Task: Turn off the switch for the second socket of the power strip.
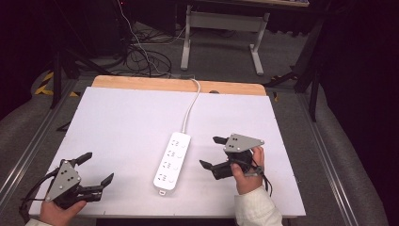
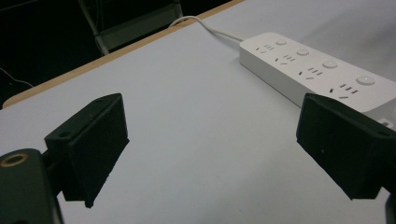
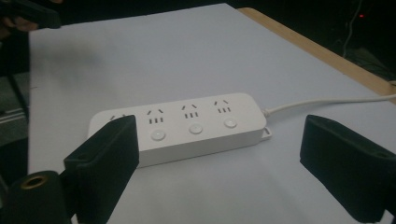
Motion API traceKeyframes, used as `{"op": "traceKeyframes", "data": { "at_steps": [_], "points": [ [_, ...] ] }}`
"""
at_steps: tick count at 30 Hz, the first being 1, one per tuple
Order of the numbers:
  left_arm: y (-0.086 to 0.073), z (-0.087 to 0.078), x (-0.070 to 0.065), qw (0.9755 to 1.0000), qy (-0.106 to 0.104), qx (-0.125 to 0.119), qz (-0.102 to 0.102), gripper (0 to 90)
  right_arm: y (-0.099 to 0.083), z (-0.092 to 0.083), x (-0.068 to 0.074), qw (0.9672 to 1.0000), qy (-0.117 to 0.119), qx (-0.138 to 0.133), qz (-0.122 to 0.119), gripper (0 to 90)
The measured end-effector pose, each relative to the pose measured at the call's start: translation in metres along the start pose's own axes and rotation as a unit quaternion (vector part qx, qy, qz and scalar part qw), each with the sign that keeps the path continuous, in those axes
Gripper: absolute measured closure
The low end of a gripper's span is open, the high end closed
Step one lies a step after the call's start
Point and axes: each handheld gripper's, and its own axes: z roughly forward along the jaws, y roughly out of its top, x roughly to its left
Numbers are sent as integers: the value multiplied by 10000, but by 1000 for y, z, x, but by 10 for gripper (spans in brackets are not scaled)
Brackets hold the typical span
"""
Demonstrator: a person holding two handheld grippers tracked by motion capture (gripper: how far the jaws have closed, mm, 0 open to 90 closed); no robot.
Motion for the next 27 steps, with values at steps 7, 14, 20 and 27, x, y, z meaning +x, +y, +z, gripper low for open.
{"op": "traceKeyframes", "data": {
  "at_steps": [7,14,20,27],
  "points": [
    [0,0,0,10000,-16,-15,-7,95,-16,-14,-6,9999,-30,-104,134,126],
    [1,-1,-1,9999,-80,-47,-62,95,-34,-23,-11,9995,-55,-67,297,123],
    [1,-1,0,9998,-142,-54,-94,87,-49,-28,-13,9992,-186,-44,360,122],
    [0,0,-1,9995,-243,-70,-177,72,-67,-39,-14,9985,-327,-70,430,122]
  ]
}}
